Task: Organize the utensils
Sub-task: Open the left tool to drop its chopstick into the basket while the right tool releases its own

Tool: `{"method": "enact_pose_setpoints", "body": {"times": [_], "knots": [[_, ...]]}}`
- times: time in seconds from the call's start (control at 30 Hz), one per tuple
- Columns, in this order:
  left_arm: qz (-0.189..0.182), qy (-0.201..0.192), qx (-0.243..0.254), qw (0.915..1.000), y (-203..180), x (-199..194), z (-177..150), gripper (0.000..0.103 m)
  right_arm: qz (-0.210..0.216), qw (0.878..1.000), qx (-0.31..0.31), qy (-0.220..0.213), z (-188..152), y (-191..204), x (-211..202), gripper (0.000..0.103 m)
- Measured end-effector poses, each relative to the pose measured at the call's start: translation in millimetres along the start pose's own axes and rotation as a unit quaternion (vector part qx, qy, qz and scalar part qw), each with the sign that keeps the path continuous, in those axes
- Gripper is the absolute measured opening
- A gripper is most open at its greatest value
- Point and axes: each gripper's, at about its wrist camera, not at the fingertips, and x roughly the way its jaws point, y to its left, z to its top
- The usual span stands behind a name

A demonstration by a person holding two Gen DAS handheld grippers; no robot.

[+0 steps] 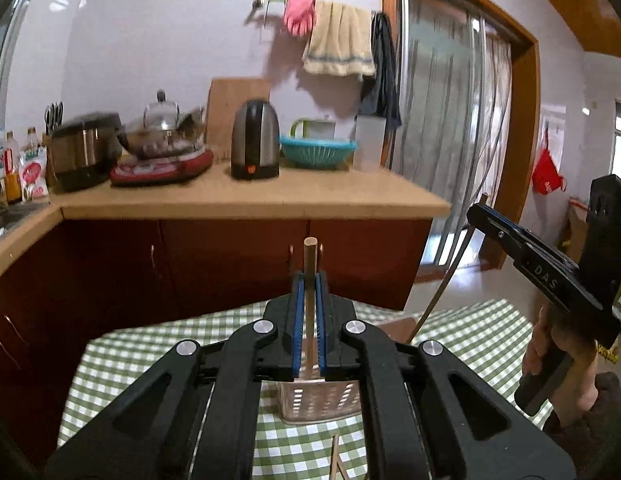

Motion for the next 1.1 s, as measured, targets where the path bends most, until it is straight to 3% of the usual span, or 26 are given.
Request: {"method": "enact_pose_setpoints", "body": {"times": [0.3, 0.4, 0.43, 0.47, 0.53, 0.6, 0.7, 0.87, 1.1], "knots": [[0.005, 0.044, -0.012, 0.9990, 10, 40, -25, 0.008, -0.005, 0.999, 0.022, 0.050, -28, -13, 31, 0.007], [0.010, 0.045, -0.015, 0.9989, 12, 43, -27, 0.020, -0.010, 0.998, 0.024, 0.057, -31, -17, 34, 0.007], [0.013, 0.043, -0.015, 0.9989, 13, 42, -27, 0.030, -0.010, 0.998, 0.024, 0.059, -31, -19, 36, 0.007], [0.014, 0.040, -0.016, 0.9990, 14, 42, -27, 0.039, -0.011, 0.998, 0.024, 0.060, -32, -20, 37, 0.011], [0.019, 0.035, -0.018, 0.9991, 16, 40, -27, 0.048, -0.018, 0.998, 0.022, 0.059, -31, -21, 37, 0.027], [0.026, 0.030, -0.021, 0.9990, 18, 37, -27, 0.056, -0.028, 0.998, 0.016, 0.053, -29, -21, 35, 0.053], [0.035, 0.021, -0.026, 0.9988, 21, 30, -28, 0.068, -0.044, 0.998, -0.001, 0.042, -27, -18, 28, 0.068], [0.046, 0.014, -0.030, 0.9984, 27, 14, -33, 0.079, -0.069, 0.997, -0.022, 0.028, -21, -17, 11, 0.079], [0.060, 0.007, -0.016, 0.9981, 22, -22, -53, 0.081, -0.091, 0.995, -0.020, 0.027, -24, -17, -29, 0.081]]}}
